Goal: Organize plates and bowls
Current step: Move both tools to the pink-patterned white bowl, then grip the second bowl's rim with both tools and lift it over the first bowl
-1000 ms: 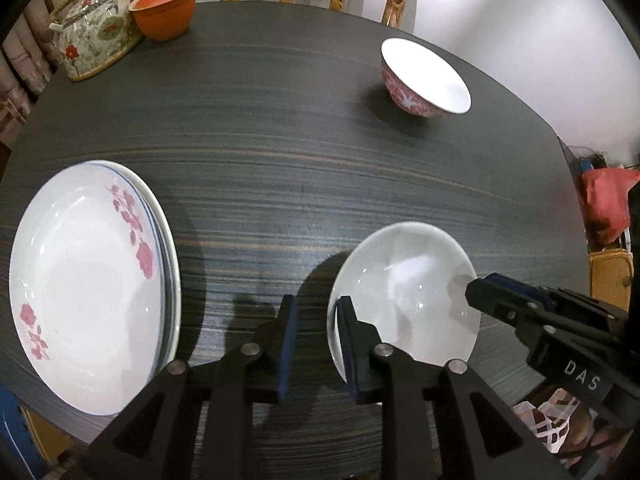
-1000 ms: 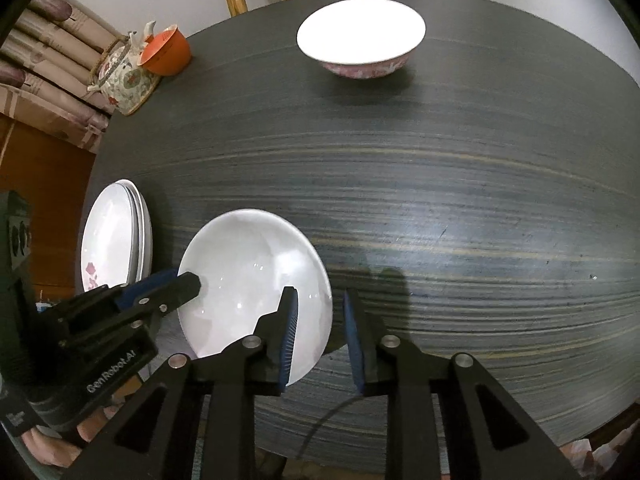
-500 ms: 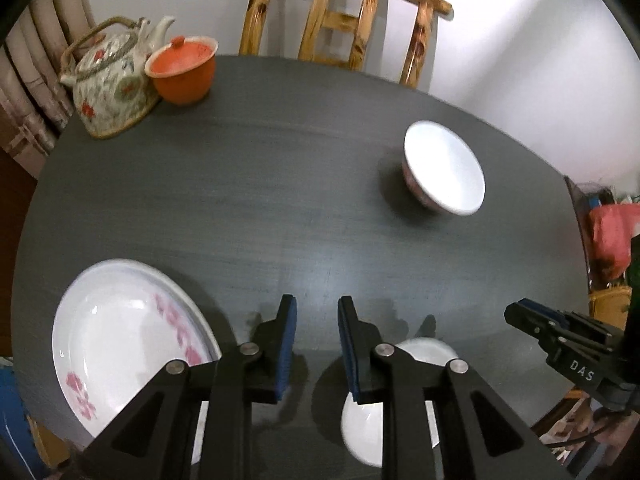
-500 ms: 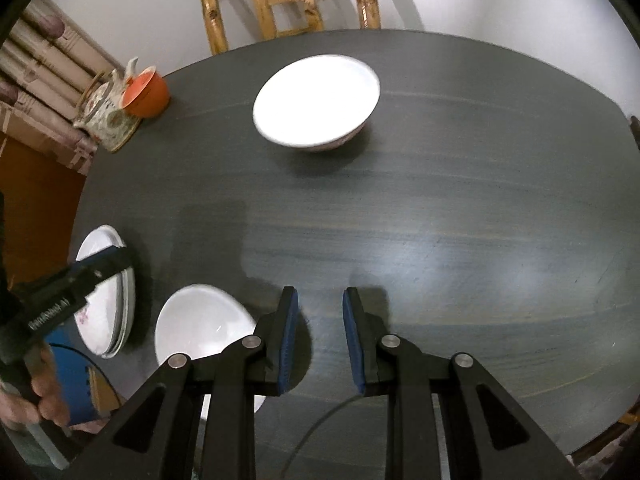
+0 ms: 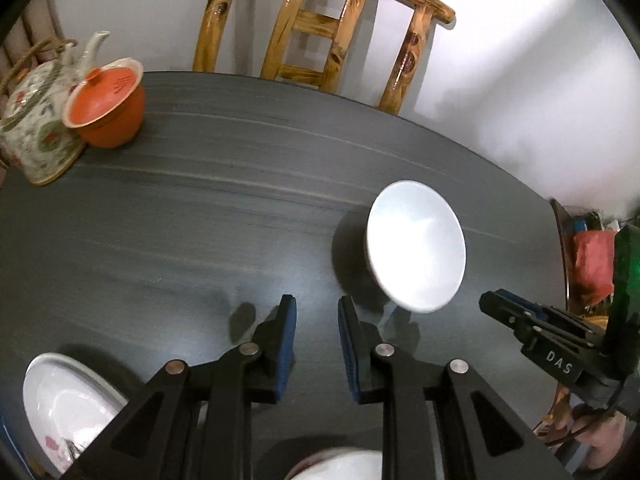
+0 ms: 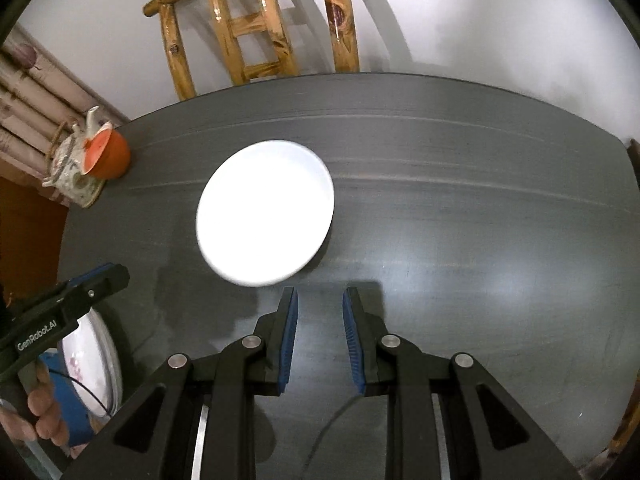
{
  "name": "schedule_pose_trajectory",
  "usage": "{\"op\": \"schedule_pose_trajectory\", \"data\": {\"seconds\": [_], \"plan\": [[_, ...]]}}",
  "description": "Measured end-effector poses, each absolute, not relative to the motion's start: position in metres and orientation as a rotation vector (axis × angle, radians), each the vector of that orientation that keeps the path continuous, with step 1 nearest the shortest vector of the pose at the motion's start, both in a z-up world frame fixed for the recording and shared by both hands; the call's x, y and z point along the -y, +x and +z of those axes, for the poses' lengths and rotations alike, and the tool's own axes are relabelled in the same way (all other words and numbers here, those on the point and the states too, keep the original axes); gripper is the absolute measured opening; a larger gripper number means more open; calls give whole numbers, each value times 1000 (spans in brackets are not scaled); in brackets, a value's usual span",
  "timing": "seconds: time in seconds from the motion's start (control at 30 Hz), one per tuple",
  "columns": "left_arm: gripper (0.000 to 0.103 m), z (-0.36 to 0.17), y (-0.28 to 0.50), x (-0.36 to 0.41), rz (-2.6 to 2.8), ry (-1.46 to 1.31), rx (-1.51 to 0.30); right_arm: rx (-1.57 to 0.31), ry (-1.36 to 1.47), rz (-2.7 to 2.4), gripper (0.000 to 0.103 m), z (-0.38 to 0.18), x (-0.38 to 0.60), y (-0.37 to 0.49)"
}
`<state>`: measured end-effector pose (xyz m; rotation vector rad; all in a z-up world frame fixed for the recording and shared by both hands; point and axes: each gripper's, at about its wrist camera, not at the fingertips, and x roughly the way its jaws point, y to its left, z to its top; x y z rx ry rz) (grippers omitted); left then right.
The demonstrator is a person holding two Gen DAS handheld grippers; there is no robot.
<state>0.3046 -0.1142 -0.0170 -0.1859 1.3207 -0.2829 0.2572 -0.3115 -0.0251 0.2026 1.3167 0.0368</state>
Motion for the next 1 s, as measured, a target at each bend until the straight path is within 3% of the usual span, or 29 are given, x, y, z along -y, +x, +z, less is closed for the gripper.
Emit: {"op": "schedule_pose_trajectory", "data": {"seconds": [0.3, 0.8, 0.97, 1.0], "plan": [[31, -34, 340, 136, -317, -235, -1346, -1339, 202, 29, 25, -47, 316, 307], [32, -59, 353, 152, -306, -185, -1379, -1384, 205, 55, 24, -81, 316, 329], [31, -65, 352, 158, -307, -169, -1376, -1376, 223, 71, 13, -82, 315, 325], [24, -65, 352, 158, -313, -172, -1377, -1376, 221, 70, 11, -81, 314, 324]]}}
